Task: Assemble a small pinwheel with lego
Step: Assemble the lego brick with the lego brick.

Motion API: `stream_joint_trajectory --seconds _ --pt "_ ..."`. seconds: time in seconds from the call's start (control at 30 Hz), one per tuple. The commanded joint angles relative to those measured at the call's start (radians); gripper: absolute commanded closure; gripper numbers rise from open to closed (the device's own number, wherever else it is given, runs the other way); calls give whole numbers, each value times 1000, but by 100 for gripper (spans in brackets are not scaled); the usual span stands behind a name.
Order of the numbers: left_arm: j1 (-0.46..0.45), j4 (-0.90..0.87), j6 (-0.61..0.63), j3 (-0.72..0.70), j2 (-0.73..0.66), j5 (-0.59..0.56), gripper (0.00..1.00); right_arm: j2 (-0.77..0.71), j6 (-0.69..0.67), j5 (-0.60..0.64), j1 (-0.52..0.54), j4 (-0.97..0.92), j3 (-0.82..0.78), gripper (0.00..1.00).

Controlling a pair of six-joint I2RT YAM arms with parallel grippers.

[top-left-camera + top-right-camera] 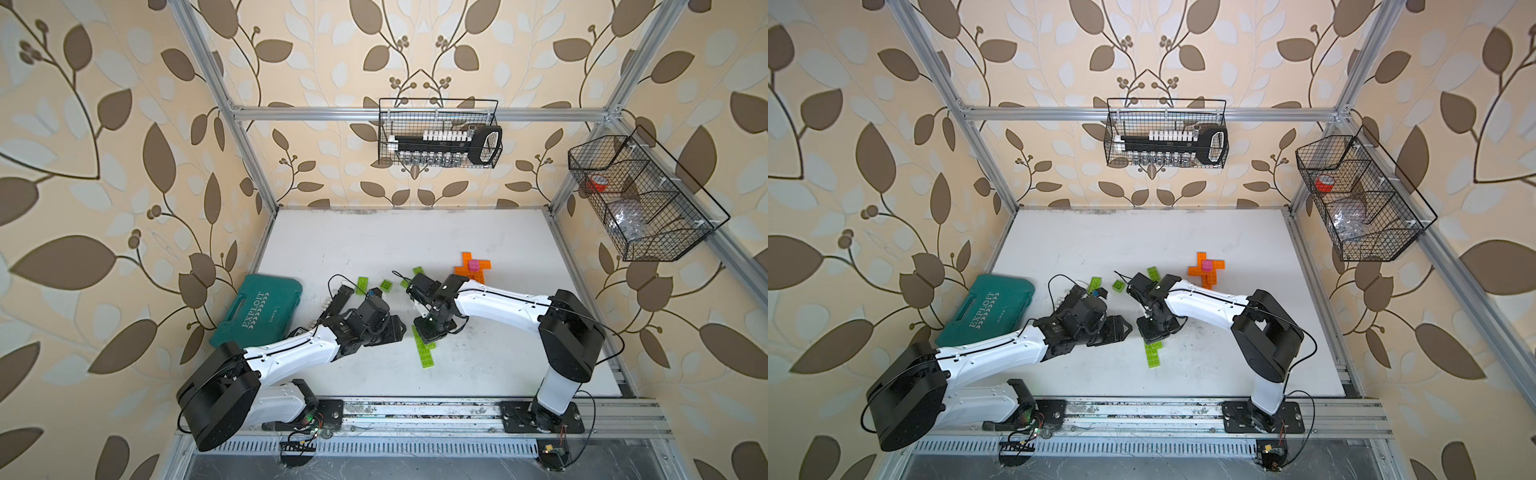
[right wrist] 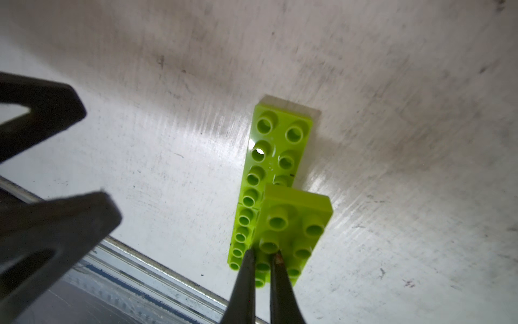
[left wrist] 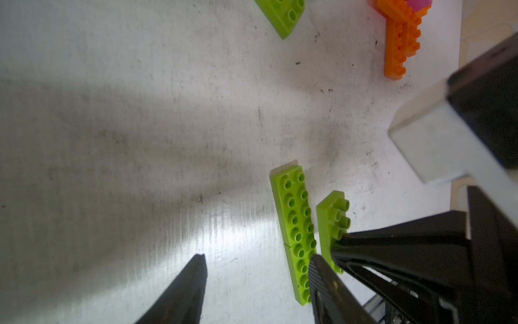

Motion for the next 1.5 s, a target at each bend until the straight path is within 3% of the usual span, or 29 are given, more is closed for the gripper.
stream_joint_trajectory --seconds 0.0,0.73,1.03,1.47 --pt "5 2 3 -6 -32 -5 40 30 19 -16 6 -7 23 93" --pt "5 3 5 -12 -31 -11 40 71 31 -13 7 -31 13 92" --pt "5 -1 6 -12 -34 -15 40 128 107 133 7 -132 55 92" --pt "5 -21 22 -1 -34 -29 40 209 142 147 25 -126 34 92"
